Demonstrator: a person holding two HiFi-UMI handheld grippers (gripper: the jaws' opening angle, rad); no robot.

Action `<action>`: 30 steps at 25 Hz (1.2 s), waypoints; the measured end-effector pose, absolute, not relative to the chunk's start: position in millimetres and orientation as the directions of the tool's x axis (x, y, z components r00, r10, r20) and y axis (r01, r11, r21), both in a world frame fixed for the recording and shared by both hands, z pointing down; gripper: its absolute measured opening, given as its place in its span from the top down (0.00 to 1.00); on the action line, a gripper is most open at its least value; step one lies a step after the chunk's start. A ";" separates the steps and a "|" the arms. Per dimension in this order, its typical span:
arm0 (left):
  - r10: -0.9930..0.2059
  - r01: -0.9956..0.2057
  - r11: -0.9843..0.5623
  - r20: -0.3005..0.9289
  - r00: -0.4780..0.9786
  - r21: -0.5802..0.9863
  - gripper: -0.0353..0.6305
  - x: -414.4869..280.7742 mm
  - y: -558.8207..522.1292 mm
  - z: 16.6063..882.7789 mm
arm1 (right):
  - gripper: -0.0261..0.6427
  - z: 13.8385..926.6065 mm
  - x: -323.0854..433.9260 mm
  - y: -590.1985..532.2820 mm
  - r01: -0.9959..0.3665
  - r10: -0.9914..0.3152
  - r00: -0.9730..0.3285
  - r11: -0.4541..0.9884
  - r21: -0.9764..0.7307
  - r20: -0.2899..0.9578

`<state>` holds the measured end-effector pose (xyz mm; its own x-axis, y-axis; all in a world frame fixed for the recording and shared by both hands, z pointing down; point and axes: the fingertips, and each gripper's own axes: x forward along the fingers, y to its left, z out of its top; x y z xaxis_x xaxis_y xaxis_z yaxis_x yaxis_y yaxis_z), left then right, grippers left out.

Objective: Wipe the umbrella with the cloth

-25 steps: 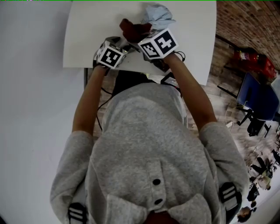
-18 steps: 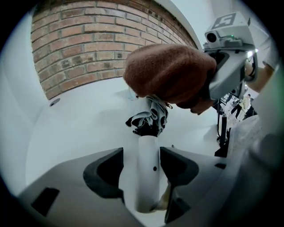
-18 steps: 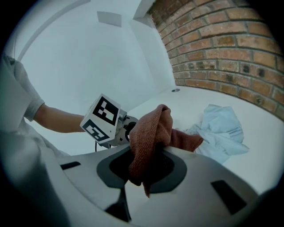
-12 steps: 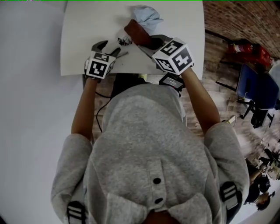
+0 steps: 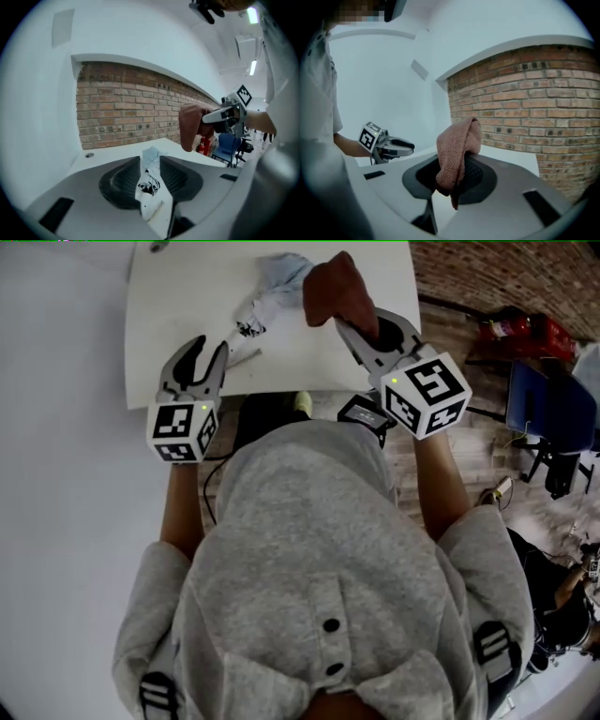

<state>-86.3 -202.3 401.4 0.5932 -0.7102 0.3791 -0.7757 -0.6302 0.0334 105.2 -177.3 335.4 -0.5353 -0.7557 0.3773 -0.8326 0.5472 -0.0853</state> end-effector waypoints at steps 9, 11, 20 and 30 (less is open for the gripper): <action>-0.830 -0.837 -0.547 0.111 0.546 0.028 0.92 -103.3 -195.9 305.7 | 0.84 299.0 136.4 -154.9 -0.951 -0.926 -0.308 0.296 -0.083 0.221; -0.825 -0.830 -0.556 0.103 0.556 0.029 0.92 -111.1 -193.1 296.8 | 0.84 295.4 133.1 -151.4 -0.964 -0.937 -0.267 0.259 -0.064 0.225; -0.807 -0.813 -0.582 0.127 0.577 -0.005 0.92 -136.5 -170.2 285.4 | 0.84 278.7 101.5 -136.7 -0.968 -0.939 -0.250 0.245 -0.049 0.235; -0.772 -0.780 -0.626 0.125 0.623 0.016 0.92 -130.6 -172.2 299.6 | 0.84 288.2 94.0 -133.6 -0.975 -0.947 -0.221 0.221 -0.026 0.234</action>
<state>-130.6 -172.2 299.6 0.6228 -0.7723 0.1251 -0.7796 -0.6260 0.0164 94.0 -133.6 288.2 -0.2211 -0.9467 0.2344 -0.9749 0.2214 -0.0256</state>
